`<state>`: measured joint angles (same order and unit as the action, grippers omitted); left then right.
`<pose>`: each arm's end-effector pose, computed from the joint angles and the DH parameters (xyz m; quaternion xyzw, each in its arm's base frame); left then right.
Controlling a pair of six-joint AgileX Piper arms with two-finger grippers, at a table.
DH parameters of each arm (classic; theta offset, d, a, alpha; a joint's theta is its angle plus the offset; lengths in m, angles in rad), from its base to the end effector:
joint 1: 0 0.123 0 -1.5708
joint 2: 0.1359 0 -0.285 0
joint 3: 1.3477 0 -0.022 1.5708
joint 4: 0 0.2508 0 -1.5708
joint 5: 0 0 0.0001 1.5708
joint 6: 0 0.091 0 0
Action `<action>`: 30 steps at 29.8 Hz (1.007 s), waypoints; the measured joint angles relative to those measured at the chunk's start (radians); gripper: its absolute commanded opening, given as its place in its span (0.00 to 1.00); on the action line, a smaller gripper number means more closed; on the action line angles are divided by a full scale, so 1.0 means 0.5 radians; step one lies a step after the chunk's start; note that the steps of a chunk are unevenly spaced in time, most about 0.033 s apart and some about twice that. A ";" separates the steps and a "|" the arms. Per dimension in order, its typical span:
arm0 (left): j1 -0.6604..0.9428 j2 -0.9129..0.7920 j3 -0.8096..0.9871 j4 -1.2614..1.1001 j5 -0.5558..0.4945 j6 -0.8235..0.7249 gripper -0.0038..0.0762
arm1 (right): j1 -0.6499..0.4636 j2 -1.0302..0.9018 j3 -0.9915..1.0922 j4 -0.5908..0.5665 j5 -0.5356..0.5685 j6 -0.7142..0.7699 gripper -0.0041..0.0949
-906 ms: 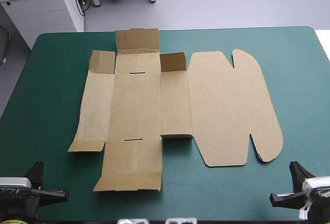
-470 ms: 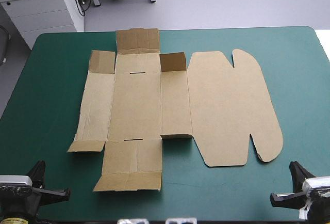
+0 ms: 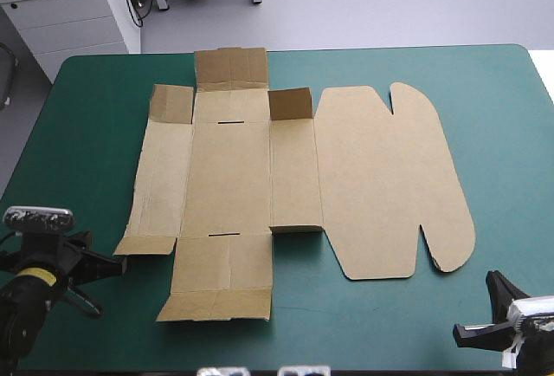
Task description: Fold the box
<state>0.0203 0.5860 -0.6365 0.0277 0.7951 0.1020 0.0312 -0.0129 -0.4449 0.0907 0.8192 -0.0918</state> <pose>0.1034 0.0039 0.3119 0.0410 0.8965 0.0401 0.4393 0.0075 0.0063 0.2823 -0.0443 0.7951 0.0268 0.6043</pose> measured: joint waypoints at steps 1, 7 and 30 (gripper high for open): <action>0.000 0.091 -0.046 -0.003 0.017 0.000 0.04 | 0.000 0.000 0.000 0.000 0.000 0.000 0.03; 0.000 0.580 -0.287 -0.104 0.143 0.058 0.07 | 0.000 0.000 0.000 0.000 0.000 0.000 0.03; 0.780 2.114 -1.039 -1.419 0.814 1.067 0.07 | 0.000 0.000 0.000 0.000 0.000 0.000 0.03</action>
<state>0.4104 1.6431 -1.1560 -0.6816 1.2022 0.6357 0.0312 -0.0129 -0.4449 0.0907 0.8192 -0.0918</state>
